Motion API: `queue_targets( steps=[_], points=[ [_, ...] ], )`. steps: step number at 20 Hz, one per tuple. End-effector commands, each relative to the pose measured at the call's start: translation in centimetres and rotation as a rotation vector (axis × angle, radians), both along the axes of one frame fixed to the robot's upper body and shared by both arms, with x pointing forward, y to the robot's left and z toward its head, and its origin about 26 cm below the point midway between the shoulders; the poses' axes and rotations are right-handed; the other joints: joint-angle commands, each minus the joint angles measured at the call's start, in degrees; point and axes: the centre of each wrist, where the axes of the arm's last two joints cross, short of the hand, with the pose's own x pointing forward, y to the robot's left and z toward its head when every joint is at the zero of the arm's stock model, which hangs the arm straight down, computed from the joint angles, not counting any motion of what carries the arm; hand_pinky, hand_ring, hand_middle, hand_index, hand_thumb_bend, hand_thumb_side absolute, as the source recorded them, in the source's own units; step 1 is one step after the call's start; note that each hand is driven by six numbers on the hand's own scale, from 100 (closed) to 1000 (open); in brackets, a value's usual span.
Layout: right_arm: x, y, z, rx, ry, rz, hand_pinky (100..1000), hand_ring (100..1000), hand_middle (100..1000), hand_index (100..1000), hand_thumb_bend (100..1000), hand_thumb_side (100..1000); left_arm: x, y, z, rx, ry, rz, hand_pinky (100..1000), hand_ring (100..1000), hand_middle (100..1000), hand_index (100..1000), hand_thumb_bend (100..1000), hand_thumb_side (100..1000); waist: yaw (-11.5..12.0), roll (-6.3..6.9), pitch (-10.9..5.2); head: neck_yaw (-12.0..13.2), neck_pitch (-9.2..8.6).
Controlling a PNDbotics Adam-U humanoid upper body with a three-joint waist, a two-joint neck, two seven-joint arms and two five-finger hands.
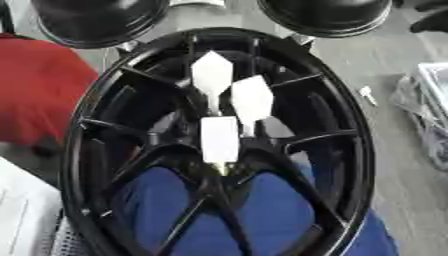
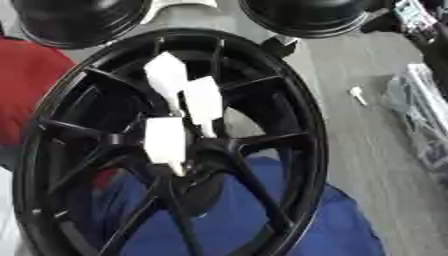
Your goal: Pull the pin out of the wheel hub.
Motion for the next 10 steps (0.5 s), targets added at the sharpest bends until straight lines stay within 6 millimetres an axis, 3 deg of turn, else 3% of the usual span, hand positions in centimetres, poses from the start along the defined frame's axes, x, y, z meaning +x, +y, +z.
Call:
queue_targets(
  steps=[1, 4, 10],
  points=[
    [-0.5, 0.0, 0.8, -0.014, -0.026, 0.001, 848, 681, 702, 805, 100, 792, -0.4, 0.2, 1.0, 0.055, -0.032, -0.007, 814, 762, 632, 732, 314, 621, -0.2, -0.06, -1.72, -0.5, 1.43],
    [-0.5, -0.1, 0.7, -0.018, -0.021, -0.006, 848, 682, 702, 805, 100, 793, -0.6, 0.7, 1.1, 0.165, -0.028, 0.001, 814, 763, 635, 739, 315, 619, -0.5, 0.03, -1.88, -0.8, 2.54],
    [-0.5, -0.2, 0.5, -0.018, -0.020, -0.011, 849, 683, 702, 806, 100, 793, -1.0, 1.8, 2.0, 0.427, -0.034, 0.033, 815, 762, 644, 751, 320, 609, -0.9, 0.55, -2.17, -0.6, 2.53]
  ],
)
